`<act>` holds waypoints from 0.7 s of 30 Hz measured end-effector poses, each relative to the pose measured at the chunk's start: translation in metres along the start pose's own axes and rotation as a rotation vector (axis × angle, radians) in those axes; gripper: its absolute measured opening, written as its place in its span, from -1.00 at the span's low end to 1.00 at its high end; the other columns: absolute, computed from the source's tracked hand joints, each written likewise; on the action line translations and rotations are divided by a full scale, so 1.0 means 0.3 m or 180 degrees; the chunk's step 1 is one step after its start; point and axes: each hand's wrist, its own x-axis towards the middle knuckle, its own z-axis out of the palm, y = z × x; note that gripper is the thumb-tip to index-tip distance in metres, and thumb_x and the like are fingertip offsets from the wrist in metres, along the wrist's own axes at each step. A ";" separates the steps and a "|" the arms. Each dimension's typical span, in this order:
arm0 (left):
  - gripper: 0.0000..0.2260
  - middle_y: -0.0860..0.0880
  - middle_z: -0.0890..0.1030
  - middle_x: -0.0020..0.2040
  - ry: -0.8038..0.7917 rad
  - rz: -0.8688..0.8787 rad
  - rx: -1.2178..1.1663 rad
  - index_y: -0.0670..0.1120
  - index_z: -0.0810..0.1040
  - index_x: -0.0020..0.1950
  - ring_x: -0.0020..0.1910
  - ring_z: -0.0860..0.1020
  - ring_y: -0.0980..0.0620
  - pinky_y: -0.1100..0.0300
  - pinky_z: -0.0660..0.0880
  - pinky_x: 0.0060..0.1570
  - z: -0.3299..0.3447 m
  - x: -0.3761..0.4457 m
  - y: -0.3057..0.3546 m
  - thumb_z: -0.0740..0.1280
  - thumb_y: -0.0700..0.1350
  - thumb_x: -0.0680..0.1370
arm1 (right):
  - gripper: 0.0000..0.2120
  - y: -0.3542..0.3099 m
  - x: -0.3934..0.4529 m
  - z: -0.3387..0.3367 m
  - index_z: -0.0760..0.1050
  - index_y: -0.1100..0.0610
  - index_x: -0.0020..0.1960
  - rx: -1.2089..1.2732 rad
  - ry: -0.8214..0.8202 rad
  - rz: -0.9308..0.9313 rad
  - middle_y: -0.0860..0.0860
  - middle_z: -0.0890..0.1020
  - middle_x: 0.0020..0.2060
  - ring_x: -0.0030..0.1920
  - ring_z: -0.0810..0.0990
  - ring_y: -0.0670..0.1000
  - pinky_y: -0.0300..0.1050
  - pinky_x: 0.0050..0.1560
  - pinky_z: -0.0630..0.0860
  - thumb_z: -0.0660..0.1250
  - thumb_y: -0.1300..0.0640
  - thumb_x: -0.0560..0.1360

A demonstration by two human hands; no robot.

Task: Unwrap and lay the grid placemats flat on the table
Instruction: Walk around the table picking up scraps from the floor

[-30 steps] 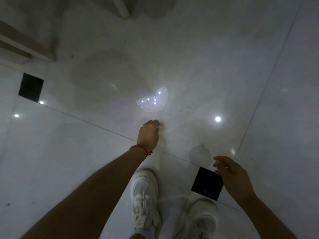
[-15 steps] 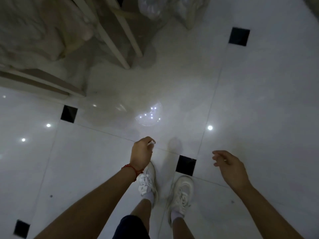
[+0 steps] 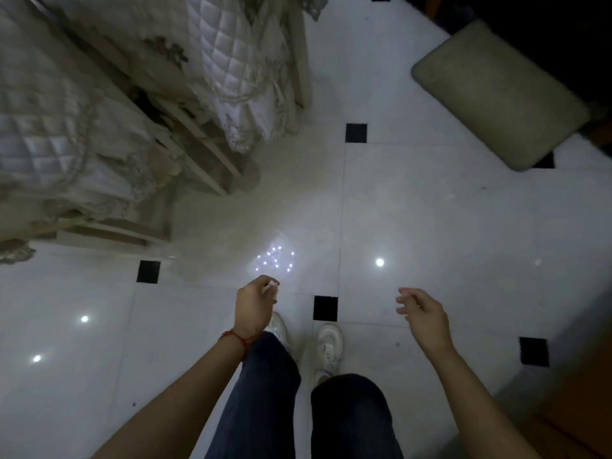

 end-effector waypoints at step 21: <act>-0.88 -0.16 0.51 -0.22 -0.0552 0.0157 -0.0044 -0.22 0.50 -0.12 -0.23 0.49 -0.12 0.00 0.51 -0.09 -0.064 0.394 0.641 0.18 -0.31 0.56 | -0.88 -0.391 0.179 -0.380 0.48 0.15 -0.01 0.0426 0.0774 0.0570 0.14 0.56 -0.10 -0.21 0.55 0.08 -0.22 -0.21 0.40 0.18 0.20 0.56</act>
